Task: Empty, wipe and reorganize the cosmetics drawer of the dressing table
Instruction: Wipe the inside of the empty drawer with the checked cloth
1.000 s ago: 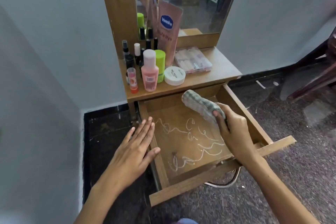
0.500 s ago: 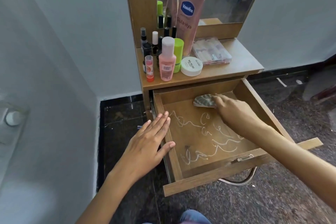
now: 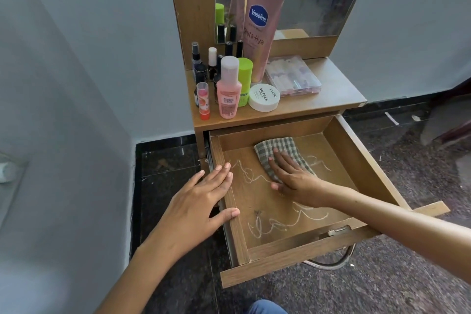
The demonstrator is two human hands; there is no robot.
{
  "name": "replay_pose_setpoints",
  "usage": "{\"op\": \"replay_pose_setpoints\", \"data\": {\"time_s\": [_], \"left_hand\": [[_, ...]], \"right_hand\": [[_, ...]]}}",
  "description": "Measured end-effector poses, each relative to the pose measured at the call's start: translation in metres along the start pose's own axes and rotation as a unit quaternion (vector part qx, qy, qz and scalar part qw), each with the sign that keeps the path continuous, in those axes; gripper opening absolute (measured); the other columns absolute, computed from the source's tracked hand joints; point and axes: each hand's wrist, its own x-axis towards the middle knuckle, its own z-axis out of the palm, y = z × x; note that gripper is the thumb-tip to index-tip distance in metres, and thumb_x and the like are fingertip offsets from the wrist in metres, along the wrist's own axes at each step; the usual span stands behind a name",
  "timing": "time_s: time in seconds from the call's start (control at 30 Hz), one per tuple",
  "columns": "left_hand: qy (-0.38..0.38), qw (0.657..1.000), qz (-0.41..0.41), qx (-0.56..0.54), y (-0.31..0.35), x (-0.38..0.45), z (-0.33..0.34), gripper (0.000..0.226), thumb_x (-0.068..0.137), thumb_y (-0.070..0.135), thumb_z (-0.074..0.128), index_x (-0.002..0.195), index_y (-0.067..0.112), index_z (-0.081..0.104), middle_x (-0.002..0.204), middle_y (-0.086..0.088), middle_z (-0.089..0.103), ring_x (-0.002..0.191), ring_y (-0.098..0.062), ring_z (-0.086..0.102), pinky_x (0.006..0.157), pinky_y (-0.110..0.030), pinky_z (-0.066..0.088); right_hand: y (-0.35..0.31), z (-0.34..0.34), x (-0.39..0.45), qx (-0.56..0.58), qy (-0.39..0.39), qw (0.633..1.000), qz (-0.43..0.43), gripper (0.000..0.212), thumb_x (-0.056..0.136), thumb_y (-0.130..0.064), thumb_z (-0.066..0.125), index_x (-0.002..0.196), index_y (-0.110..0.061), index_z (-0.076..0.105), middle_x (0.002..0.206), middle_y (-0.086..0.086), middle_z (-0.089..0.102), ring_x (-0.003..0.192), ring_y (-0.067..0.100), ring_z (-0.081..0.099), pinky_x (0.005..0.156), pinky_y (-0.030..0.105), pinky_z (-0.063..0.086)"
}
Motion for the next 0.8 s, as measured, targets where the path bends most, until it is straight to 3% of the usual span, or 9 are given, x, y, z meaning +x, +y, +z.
{"op": "replay_pose_setpoints", "data": {"time_s": [0.13, 0.23, 0.3, 0.47, 0.57, 0.67, 0.8], "left_hand": [[0.011, 1.0, 0.004, -0.004, -0.001, 0.001, 0.0, 0.084, 0.077, 0.073, 0.012, 0.144, 0.024, 0.021, 0.151, 0.01, 0.008, 0.138, 0.0, 0.006, 0.11, -0.029, -0.005], [0.007, 1.0, 0.003, -0.017, -0.001, 0.001, 0.001, 0.083, 0.076, 0.074, 0.013, 0.144, 0.025, 0.018, 0.151, 0.01, 0.006, 0.139, -0.001, 0.002, 0.109, -0.028, -0.009], [0.008, 1.0, 0.0, -0.026, -0.001, 0.001, 0.001, 0.082, 0.076, 0.074, 0.012, 0.143, 0.027, 0.014, 0.151, 0.011, 0.003, 0.138, 0.002, -0.002, 0.109, -0.025, -0.011], [0.026, 0.999, 0.001, -0.02, -0.001, 0.0, 0.003, 0.078, 0.08, 0.071, 0.02, 0.142, 0.023, 0.026, 0.15, 0.009, 0.016, 0.138, 0.001, 0.009, 0.112, -0.036, 0.002], [0.03, 0.999, 0.002, -0.02, -0.002, 0.0, 0.004, 0.076, 0.082, 0.071, 0.022, 0.141, 0.023, 0.029, 0.15, 0.009, 0.019, 0.138, 0.001, 0.011, 0.114, -0.035, 0.005], [0.026, 0.999, 0.003, -0.027, -0.003, 0.0, 0.006, 0.075, 0.083, 0.07, 0.025, 0.141, 0.023, 0.03, 0.15, 0.009, 0.021, 0.138, 0.003, 0.008, 0.115, -0.029, 0.005], [0.022, 1.0, -0.003, -0.002, -0.003, 0.001, 0.006, 0.074, 0.085, 0.068, 0.027, 0.14, 0.02, 0.034, 0.15, 0.006, 0.026, 0.138, -0.002, 0.021, 0.109, -0.045, 0.017]], "right_hand": [[0.015, -0.005, 0.003, -0.007, 0.011, 0.999, -0.042, 0.068, 0.098, -0.05, 0.024, 0.149, -0.02, -0.009, 0.152, 0.002, -0.028, 0.141, 0.02, -0.024, 0.119, 0.038, -0.004], [0.023, -0.004, 0.007, -0.009, 0.035, 0.997, -0.074, 0.082, 0.082, -0.075, -0.001, 0.145, -0.025, -0.016, 0.152, 0.001, -0.026, 0.142, 0.019, -0.022, 0.117, 0.032, -0.007], [0.019, -0.003, 0.012, -0.016, 0.037, 0.996, -0.084, 0.085, 0.075, -0.078, -0.011, 0.143, -0.028, -0.018, 0.153, -0.002, -0.027, 0.141, 0.015, -0.024, 0.114, 0.027, -0.011], [-0.01, -0.002, 0.02, -0.038, 0.027, 0.986, -0.159, 0.064, 0.092, -0.058, 0.007, 0.148, -0.032, -0.006, 0.154, -0.006, -0.023, 0.142, 0.012, -0.023, 0.116, 0.029, -0.011], [0.003, -0.004, 0.009, -0.049, 0.016, 0.979, -0.198, 0.06, 0.096, -0.052, 0.015, 0.148, -0.031, -0.009, 0.155, -0.006, -0.02, 0.142, 0.006, -0.021, 0.116, 0.025, -0.011], [0.033, -0.011, -0.001, -0.042, 0.021, 0.989, -0.138, 0.064, 0.092, -0.059, 0.01, 0.145, -0.034, -0.015, 0.153, -0.01, -0.025, 0.139, 0.001, -0.025, 0.118, 0.028, -0.008], [0.03, -0.008, 0.003, -0.007, 0.025, 0.997, -0.076, 0.08, 0.077, -0.078, -0.008, 0.143, -0.035, -0.02, 0.15, -0.009, -0.033, 0.137, 0.004, -0.031, 0.114, 0.025, -0.016]]}}
